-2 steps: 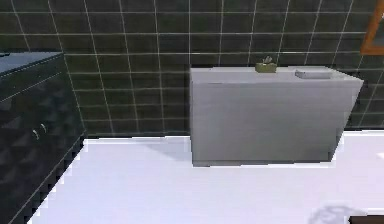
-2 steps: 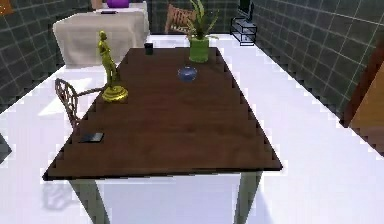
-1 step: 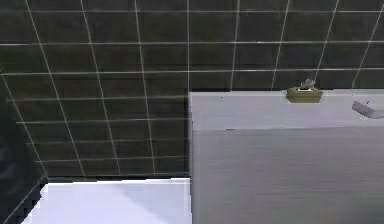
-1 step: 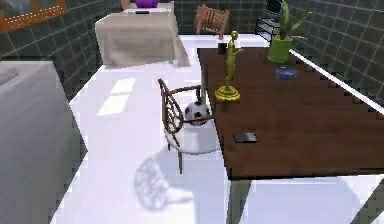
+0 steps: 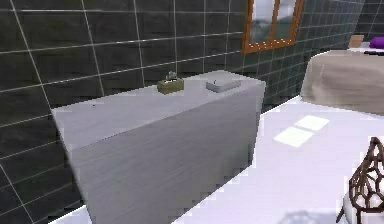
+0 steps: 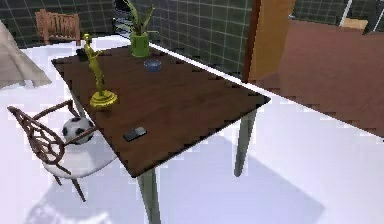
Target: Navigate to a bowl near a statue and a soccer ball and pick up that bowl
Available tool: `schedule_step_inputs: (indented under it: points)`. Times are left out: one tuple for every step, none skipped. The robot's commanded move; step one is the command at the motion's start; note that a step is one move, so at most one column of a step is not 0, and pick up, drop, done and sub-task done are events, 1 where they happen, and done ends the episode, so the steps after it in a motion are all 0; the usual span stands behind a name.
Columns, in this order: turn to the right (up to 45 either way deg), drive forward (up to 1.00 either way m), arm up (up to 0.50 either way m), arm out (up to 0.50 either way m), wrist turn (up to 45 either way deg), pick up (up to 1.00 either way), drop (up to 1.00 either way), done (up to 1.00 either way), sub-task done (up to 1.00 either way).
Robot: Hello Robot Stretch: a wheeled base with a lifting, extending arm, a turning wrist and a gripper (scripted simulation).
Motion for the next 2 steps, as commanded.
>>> schedule_step_inputs:
  points:
    - [0.0, 0.35, 0.0, 0.0, 0.0, 0.0, 0.0, 0.0, 0.0]
    - [45.0, 0.0, 0.0, 0.0, 0.0, 0.0, 0.0, 0.0, 0.0]
